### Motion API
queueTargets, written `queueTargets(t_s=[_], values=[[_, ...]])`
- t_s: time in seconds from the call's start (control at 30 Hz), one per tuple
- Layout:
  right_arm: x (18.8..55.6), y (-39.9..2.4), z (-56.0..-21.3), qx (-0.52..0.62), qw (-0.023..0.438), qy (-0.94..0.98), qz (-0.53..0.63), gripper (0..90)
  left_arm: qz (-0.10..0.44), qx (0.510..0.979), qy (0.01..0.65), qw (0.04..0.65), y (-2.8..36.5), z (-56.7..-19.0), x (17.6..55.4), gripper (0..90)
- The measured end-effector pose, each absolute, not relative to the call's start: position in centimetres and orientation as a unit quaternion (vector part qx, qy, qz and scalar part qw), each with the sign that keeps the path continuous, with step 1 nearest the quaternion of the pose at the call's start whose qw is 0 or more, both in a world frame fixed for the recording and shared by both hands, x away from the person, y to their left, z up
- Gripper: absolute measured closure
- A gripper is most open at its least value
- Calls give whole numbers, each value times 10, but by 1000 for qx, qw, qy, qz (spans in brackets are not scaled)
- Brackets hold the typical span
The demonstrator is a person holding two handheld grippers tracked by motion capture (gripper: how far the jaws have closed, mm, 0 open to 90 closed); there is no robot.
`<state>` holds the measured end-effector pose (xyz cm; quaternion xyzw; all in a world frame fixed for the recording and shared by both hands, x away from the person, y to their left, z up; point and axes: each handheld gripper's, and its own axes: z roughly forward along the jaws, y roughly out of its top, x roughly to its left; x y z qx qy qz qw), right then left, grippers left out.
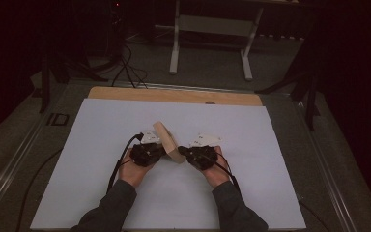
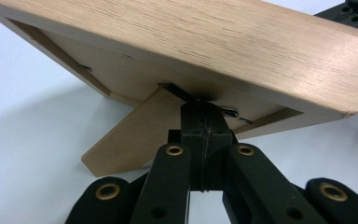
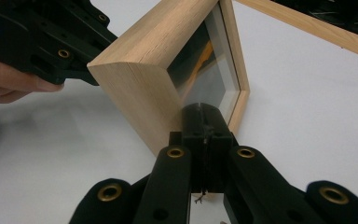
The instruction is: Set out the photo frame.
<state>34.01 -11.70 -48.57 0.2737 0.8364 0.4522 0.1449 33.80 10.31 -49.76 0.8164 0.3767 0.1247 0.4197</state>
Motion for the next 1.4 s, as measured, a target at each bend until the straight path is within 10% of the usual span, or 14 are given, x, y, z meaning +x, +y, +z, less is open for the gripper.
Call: queueTargets(t_s=[1.4], values=[[331, -99, -486, 253, 131, 842, 458, 900, 127, 819, 378, 414, 116, -498, 342, 897]])
